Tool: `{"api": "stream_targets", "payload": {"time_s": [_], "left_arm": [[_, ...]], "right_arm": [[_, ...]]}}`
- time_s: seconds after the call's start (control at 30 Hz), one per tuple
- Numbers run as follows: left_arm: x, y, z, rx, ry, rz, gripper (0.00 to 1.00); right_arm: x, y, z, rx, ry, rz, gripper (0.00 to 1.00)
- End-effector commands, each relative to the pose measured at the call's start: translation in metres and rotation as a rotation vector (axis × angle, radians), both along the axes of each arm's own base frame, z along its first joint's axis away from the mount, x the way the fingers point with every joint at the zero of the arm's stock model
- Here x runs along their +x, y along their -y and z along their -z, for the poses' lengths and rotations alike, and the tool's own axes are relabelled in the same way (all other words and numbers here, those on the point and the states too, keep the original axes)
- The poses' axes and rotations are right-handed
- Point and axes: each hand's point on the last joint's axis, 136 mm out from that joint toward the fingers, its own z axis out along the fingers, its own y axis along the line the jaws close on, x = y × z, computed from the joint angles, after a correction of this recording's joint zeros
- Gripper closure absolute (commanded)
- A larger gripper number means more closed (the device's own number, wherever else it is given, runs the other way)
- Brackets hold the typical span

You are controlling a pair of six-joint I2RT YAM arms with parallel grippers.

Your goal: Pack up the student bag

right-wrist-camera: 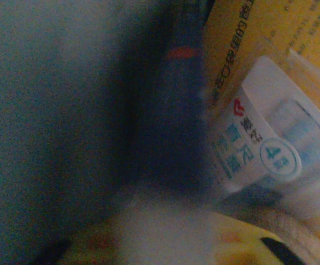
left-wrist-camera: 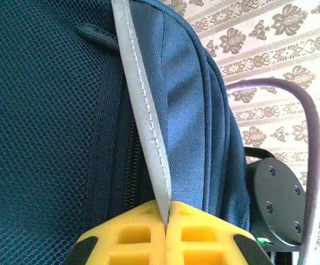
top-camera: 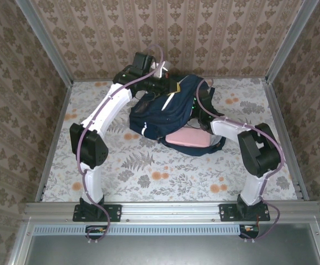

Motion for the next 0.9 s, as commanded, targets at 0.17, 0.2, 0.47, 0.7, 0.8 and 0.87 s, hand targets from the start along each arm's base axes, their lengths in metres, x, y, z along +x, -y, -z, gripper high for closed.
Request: {"api": "stream_targets", "payload": {"time_s": [0.17,0.2,0.47,0.7,0.8,0.87], "left_arm": [[-0.020,-0.020,-0.093,-0.190,0.157,0.041,1.00],[-0.019,-0.022,-0.093,-0.191,0.157,0.037,1.00],[-0.007,-0.035,-0.094,-0.195,0.156,-0.001,1.00],[-0.008,-0.035,-0.087,-0.173,0.148,-0.008,1.00],[-0.011,-0.034,-0.078,-0.136,0.157,-0.007,1.00],[-0.015,-0.030,-0.066,-0.104,0.155,-0.001,1.00]], "right_arm": [[0.007,0.005,0.009,-0.074,0.035,0.033,0.36],[0.005,0.008,0.003,-0.089,0.058,0.027,0.35],[-0.012,0.042,-0.022,-0.156,0.093,0.014,0.23],[-0.033,0.086,0.005,-0.271,-0.026,0.094,0.21],[-0.051,0.122,0.018,-0.416,-0.088,0.191,0.21],[-0.064,0.148,0.020,-0.522,-0.108,0.254,0.22]]}}
